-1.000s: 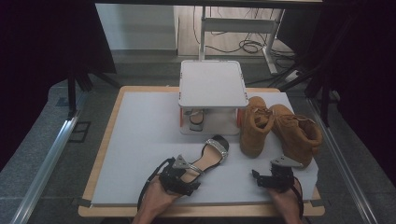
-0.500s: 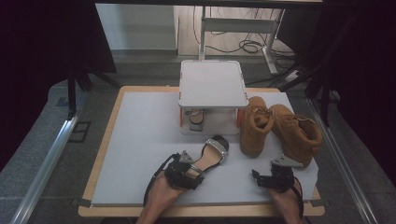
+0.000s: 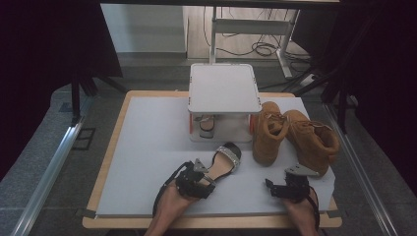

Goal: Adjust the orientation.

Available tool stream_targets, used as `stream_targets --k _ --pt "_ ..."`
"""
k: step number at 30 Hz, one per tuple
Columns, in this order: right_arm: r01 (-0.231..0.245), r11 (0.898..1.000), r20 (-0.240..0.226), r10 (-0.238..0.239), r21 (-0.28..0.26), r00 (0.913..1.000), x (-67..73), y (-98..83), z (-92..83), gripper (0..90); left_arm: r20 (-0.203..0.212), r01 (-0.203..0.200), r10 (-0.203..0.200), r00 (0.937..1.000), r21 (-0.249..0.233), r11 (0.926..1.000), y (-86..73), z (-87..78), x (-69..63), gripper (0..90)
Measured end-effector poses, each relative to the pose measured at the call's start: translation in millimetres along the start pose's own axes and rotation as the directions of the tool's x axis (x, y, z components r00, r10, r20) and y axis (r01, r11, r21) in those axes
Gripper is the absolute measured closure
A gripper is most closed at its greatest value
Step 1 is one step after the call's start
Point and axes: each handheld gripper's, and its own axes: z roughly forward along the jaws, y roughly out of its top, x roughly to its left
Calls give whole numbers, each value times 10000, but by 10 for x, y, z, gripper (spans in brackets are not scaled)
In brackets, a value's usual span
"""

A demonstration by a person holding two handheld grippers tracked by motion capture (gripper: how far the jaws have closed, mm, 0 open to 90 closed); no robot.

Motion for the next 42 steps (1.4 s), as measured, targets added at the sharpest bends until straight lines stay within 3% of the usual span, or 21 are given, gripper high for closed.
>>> stream_targets --k 9,22,28,42 --pt "3 10000 -3 -3 -2 10000 -1 0 0 83 -6 -206 206 9998 -254 9995 -22 -16 35 389" --pt "0 10000 -3 0 -1 10000 0 0 0 83 53 -102 105 9999 -453 9989 -25 -87 92 392" --pt "-1 10000 -3 1 -2 10000 0 0 0 83 -243 39 -56 9997 -665 9978 -30 -114 94 391" --pt "-4 10000 -3 4 0 10000 0 0 0 83 -728 145 -279 9970 -1787 9838 6 -290 74 391"
